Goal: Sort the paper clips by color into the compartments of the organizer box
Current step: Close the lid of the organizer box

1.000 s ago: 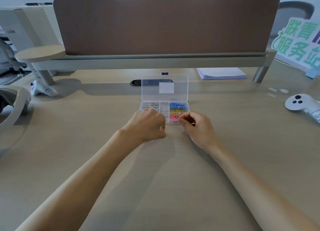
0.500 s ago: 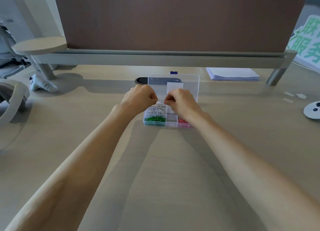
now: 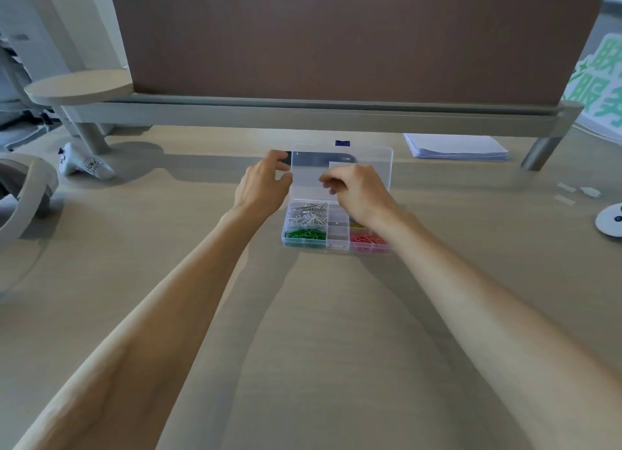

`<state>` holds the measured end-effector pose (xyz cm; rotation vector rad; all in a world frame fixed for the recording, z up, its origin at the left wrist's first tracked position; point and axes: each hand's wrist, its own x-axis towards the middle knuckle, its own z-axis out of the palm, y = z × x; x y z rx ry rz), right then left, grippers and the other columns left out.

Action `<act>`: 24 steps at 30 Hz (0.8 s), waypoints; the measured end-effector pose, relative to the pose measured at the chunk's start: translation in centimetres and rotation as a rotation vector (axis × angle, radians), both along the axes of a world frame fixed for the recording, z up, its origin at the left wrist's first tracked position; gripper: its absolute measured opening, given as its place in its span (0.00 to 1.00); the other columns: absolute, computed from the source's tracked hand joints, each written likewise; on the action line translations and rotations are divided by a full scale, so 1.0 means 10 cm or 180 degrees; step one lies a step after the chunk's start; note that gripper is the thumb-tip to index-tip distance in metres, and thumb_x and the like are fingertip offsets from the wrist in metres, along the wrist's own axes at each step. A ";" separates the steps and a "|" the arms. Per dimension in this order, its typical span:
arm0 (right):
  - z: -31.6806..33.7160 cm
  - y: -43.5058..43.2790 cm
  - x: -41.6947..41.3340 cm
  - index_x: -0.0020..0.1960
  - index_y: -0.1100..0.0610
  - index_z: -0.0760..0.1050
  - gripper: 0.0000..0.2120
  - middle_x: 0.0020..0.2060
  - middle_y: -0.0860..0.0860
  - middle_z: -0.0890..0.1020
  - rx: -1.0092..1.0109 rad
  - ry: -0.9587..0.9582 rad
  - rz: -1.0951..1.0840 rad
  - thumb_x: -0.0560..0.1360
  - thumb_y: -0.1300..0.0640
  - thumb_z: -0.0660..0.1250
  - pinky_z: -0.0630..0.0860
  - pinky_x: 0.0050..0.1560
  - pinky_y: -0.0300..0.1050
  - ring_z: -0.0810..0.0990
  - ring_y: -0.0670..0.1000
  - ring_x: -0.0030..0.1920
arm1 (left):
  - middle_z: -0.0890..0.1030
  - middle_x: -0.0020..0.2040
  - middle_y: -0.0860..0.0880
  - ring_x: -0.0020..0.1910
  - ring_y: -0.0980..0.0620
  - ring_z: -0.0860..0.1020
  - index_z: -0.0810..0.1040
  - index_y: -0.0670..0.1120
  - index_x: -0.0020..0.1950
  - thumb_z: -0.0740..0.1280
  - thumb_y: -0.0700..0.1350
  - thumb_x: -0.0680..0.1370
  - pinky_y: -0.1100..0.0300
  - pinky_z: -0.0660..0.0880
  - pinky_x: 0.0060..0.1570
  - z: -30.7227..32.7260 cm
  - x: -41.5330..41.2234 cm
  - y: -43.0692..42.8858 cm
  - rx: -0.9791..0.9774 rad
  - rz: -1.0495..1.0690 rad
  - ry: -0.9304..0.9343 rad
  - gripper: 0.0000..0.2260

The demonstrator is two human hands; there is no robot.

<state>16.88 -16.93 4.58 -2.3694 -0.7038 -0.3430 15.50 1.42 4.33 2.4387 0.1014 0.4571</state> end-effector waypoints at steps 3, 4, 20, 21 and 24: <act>0.08 -0.20 -0.01 0.54 0.61 0.80 0.10 0.48 0.54 0.83 0.0447 -0.0514 -0.0257 0.79 0.65 0.60 0.75 0.52 0.45 0.79 0.51 0.48 | 0.72 0.69 0.53 0.50 0.48 0.78 0.59 0.50 0.76 0.64 0.43 0.79 0.54 0.80 0.33 -0.03 0.08 -0.03 -0.0672 -0.0145 0.0299 0.26; 0.09 -0.28 0.00 0.54 0.60 0.79 0.10 0.48 0.54 0.83 0.0502 -0.0686 -0.0472 0.80 0.62 0.59 0.74 0.52 0.45 0.78 0.53 0.50 | 0.73 0.67 0.53 0.50 0.48 0.78 0.59 0.50 0.76 0.64 0.42 0.79 0.57 0.79 0.30 -0.05 0.10 -0.02 -0.0780 -0.0180 0.0317 0.26; 0.04 -0.57 -0.33 0.52 0.54 0.80 0.20 0.43 0.46 0.84 0.1511 -0.0090 -0.0733 0.84 0.49 0.51 0.71 0.46 0.28 0.81 0.41 0.46 | 0.73 0.48 0.56 0.49 0.51 0.74 0.74 0.48 0.55 0.62 0.34 0.78 0.54 0.73 0.42 -0.24 -0.37 0.08 0.0467 -0.0336 -0.0744 0.10; 0.00 -0.58 -0.40 0.50 0.54 0.82 0.20 0.41 0.46 0.83 0.1364 -0.0136 -0.0718 0.83 0.49 0.52 0.71 0.43 0.27 0.80 0.38 0.42 | 0.72 0.48 0.56 0.49 0.51 0.73 0.75 0.48 0.55 0.60 0.33 0.77 0.54 0.72 0.42 -0.26 -0.43 0.09 0.0423 -0.0334 -0.0776 0.13; -0.15 -0.64 -0.54 0.46 0.55 0.83 0.21 0.39 0.45 0.84 0.1122 -0.0057 -0.0732 0.83 0.49 0.54 0.74 0.45 0.33 0.80 0.39 0.41 | 0.75 0.49 0.54 0.49 0.52 0.73 0.78 0.50 0.54 0.56 0.29 0.75 0.55 0.73 0.43 -0.35 -0.53 0.13 0.0276 -0.0379 -0.0740 0.19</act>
